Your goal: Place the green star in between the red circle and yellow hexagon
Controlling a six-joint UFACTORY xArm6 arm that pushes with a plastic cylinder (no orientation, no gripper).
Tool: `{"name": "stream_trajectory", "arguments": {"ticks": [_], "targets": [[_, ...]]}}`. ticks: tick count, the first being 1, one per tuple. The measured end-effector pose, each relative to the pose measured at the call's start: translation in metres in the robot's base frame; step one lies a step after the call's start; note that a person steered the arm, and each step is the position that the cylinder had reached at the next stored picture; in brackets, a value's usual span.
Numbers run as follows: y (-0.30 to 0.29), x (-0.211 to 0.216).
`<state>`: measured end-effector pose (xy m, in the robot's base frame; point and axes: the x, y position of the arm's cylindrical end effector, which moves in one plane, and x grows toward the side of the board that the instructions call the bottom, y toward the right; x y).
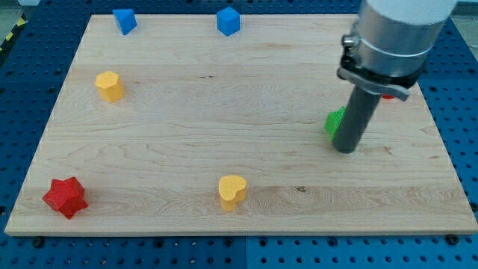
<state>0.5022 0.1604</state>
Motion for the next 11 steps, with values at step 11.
{"name": "stream_trajectory", "arguments": {"ticks": [11], "targets": [[-0.143,-0.094]]}}
